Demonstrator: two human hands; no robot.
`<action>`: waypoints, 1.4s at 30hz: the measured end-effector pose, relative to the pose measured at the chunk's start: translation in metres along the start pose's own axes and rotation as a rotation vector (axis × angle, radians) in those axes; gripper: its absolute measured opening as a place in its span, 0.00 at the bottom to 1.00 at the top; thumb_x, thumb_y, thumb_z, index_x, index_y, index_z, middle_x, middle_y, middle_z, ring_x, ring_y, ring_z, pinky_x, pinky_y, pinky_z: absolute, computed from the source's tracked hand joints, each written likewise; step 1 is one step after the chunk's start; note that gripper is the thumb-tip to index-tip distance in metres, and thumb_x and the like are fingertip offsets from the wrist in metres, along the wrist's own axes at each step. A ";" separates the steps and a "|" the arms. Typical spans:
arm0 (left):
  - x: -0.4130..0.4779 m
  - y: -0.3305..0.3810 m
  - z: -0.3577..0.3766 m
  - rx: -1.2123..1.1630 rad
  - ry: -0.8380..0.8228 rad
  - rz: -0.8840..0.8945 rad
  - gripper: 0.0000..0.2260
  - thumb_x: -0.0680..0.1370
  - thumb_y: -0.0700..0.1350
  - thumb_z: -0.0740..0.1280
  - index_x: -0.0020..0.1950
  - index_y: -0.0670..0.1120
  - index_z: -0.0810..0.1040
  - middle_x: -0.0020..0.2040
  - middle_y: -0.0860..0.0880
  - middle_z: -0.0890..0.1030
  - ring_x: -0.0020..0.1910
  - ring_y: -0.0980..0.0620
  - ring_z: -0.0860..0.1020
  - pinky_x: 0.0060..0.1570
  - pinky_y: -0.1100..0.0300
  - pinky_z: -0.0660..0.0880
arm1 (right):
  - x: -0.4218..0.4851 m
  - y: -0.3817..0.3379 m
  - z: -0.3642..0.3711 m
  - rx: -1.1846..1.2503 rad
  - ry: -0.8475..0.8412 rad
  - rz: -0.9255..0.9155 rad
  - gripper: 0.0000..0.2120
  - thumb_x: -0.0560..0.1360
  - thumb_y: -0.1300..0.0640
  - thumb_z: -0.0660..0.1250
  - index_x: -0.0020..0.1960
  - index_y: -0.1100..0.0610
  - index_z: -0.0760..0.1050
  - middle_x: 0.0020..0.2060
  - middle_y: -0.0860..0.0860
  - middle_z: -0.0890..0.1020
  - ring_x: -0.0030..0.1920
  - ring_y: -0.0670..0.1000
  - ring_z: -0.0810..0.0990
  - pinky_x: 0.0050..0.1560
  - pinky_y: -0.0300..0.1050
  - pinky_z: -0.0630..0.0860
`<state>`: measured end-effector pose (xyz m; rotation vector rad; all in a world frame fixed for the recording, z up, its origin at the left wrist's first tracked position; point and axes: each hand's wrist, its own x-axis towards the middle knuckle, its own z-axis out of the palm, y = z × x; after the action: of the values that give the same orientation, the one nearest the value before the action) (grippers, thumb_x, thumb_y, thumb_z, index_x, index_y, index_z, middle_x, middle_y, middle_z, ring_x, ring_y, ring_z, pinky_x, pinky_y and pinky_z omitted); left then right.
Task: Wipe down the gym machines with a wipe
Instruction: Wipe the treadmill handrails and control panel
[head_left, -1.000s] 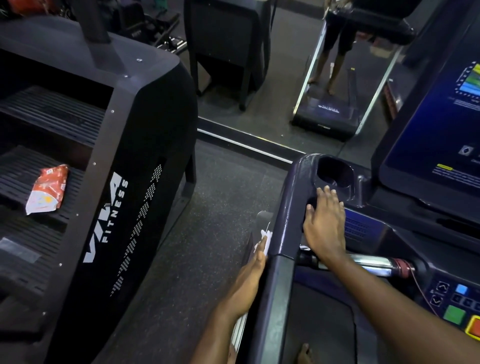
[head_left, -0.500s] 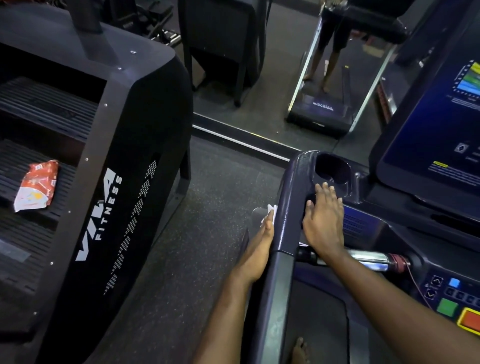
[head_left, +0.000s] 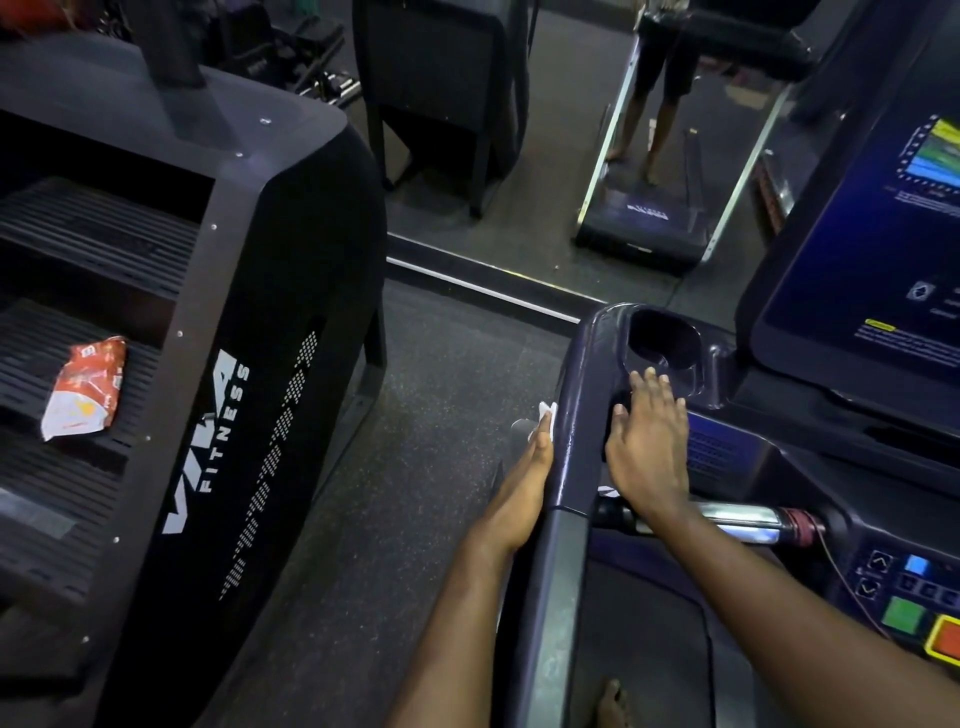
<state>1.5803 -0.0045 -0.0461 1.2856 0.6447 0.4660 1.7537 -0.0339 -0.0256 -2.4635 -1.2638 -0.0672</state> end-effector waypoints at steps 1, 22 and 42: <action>0.004 0.007 0.001 0.009 -0.001 -0.012 0.32 0.79 0.73 0.48 0.81 0.64 0.52 0.79 0.69 0.52 0.79 0.66 0.49 0.81 0.48 0.47 | 0.000 0.000 0.000 0.001 0.000 0.000 0.25 0.84 0.56 0.55 0.79 0.61 0.60 0.79 0.57 0.61 0.81 0.54 0.54 0.81 0.55 0.47; 0.041 -0.003 -0.003 0.050 0.032 -0.061 0.27 0.77 0.77 0.46 0.75 0.76 0.56 0.80 0.65 0.58 0.80 0.56 0.57 0.78 0.41 0.55 | 0.002 0.001 0.000 0.041 -0.002 0.014 0.24 0.84 0.56 0.56 0.79 0.60 0.61 0.80 0.56 0.61 0.81 0.53 0.53 0.81 0.52 0.45; 0.062 0.000 -0.006 -0.088 0.066 -0.028 0.27 0.78 0.75 0.52 0.69 0.66 0.74 0.72 0.61 0.74 0.72 0.58 0.71 0.75 0.47 0.65 | 0.110 0.027 -0.016 -0.096 -0.253 -0.021 0.19 0.85 0.48 0.50 0.43 0.55 0.73 0.40 0.60 0.83 0.52 0.63 0.80 0.77 0.56 0.57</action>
<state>1.6218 0.0403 -0.0579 1.1808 0.6896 0.5099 1.8426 0.0314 0.0041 -2.6051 -1.4193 0.1883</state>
